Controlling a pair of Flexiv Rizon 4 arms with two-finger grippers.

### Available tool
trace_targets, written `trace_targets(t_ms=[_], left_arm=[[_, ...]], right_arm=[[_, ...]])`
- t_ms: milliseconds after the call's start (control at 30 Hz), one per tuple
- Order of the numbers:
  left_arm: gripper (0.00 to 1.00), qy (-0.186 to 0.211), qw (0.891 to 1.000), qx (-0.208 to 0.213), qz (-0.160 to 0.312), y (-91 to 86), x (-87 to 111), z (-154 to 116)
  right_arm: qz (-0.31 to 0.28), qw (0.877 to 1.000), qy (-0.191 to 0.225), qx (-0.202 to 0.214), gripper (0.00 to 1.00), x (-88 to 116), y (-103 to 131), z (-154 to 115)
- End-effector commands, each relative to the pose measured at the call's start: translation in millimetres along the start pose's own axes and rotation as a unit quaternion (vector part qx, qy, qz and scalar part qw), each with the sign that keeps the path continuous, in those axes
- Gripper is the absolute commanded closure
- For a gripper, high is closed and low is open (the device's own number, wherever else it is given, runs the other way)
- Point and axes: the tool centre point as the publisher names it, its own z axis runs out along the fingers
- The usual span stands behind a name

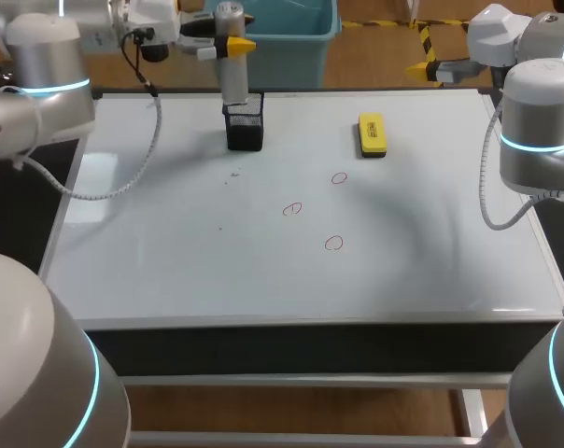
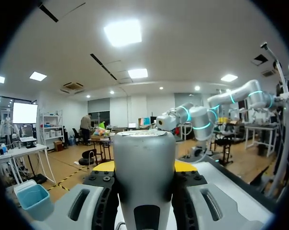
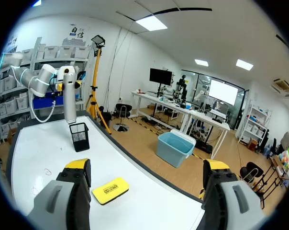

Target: Pick up the inspection probe, press it on each red-marked spot on the whiteboard one by one, put down the probe, pick up the eraser, and wipe off all the red marks.

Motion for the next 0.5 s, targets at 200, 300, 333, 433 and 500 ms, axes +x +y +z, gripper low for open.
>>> trace_targets(t_ms=[200, 300, 333, 433, 500], left_arm=[[1.00, -0.034, 0.999, 0.013, -0.002, 15.5, 43.3, -9.7], [1.00, -0.039, 0.999, 0.014, 0.003, 18.4, 53.2, -14.8], [1.00, -0.038, 0.999, 0.012, 0.006, 19.3, 56.7, -16.1], [1.00, -0.038, 0.999, 0.010, 0.012, 24.2, 65.8, -20.3], [1.00, -0.039, 0.999, 0.005, 0.012, 29.3, 71.3, -22.5]], right_arm=[[0.000, 1.000, 0.000, 0.001, 0.00, -0.3, 0.0, 0.2], [0.000, 1.000, 0.000, 0.001, 0.00, -0.3, 0.0, 0.2], [0.000, 1.000, 0.000, 0.001, 0.00, -0.3, 0.0, 0.2], [0.000, 1.000, 0.000, 0.001, 0.00, -0.3, 0.0, 0.2], [0.000, 1.000, 0.000, 0.001, 0.00, -0.3, 0.0, 0.2]])
